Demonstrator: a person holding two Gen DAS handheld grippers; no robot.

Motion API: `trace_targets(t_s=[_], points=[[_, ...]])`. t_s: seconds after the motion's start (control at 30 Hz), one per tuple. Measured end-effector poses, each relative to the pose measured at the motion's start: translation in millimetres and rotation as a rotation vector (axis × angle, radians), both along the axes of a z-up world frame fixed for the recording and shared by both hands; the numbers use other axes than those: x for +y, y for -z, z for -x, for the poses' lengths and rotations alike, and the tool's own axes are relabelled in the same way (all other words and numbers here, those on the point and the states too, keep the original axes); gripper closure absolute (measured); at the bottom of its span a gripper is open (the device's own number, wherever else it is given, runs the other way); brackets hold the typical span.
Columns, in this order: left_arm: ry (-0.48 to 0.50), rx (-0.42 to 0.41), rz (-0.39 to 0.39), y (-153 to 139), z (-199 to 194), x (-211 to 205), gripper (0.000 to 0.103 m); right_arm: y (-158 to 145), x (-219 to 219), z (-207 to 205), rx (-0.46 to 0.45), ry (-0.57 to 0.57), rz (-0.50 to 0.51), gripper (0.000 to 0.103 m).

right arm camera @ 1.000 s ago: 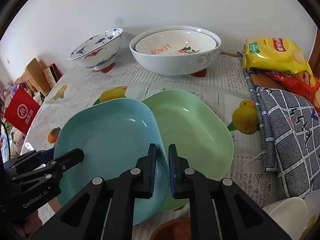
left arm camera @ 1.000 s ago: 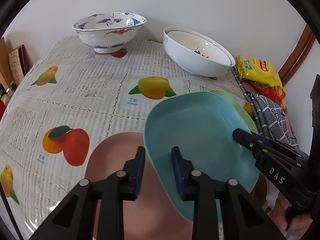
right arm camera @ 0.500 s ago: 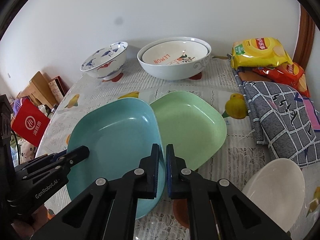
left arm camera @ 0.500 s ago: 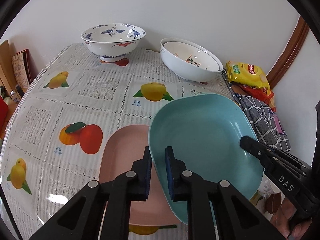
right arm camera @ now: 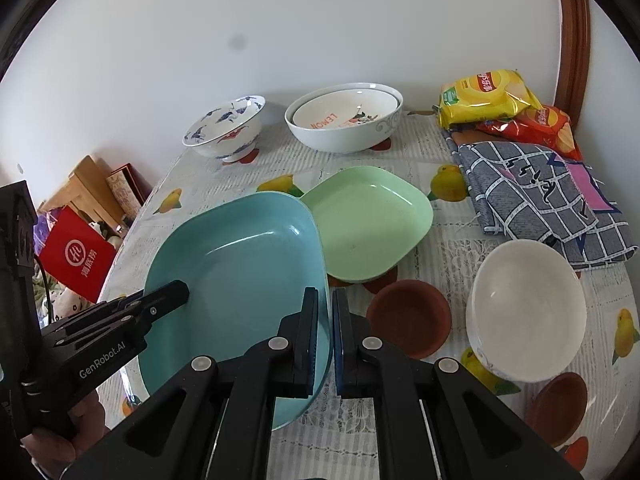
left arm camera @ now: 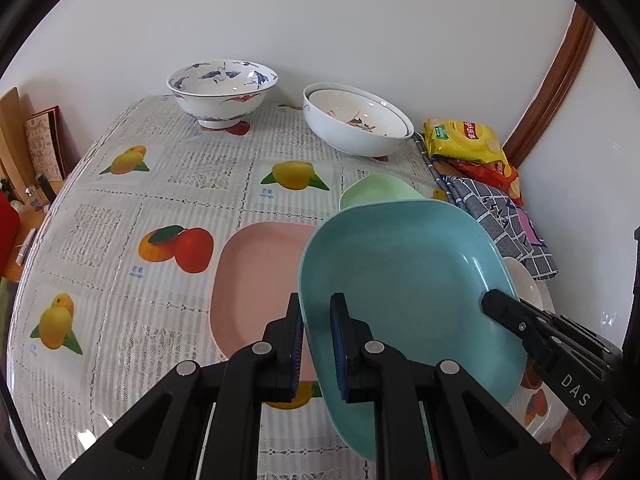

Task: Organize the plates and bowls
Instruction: 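Close both grippers on the teal plate rim and lift it, then lower the held teal plate onto the pink plate with both grippers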

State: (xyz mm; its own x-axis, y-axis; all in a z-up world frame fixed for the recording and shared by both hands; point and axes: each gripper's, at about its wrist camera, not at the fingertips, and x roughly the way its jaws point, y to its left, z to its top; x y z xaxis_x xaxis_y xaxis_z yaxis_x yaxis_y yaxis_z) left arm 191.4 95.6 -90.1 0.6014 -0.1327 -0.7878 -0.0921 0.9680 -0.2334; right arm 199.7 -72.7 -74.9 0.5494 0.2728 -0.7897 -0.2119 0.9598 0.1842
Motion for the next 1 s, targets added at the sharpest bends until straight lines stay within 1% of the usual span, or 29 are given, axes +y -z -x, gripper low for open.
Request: trace_targets(t_s=[0.13, 0.33, 0.47, 0.73, 1.0], points=[[0.005, 0.001, -0.020, 0.9, 12.0, 2.4, 0.090, 1.9, 4.1, 15.9, 0.005, 0.011, -0.006, 0.096], [0.002, 0.022, -0.016, 9.8, 26.1, 10.3, 0.090, 10.6, 9.6, 32.6, 0.024, 0.013, -0.012, 0.096], [-0.004, 0.042, -0.015, 17.6, 30.5, 14.9, 0.090, 17.9, 15.5, 39.3, 0.037, 0.001, 0.002, 0.096], [-0.027, 0.071, -0.014, 28.2, 23.7, 24.9, 0.090, 30.2, 26.9, 35.0, 0.067, -0.020, 0.008, 0.096], [-0.044, 0.092, -0.014, 37.8, 6.7, 37.2, 0.090, 41.8, 39.1, 18.2, 0.091, -0.035, 0.005, 0.096]])
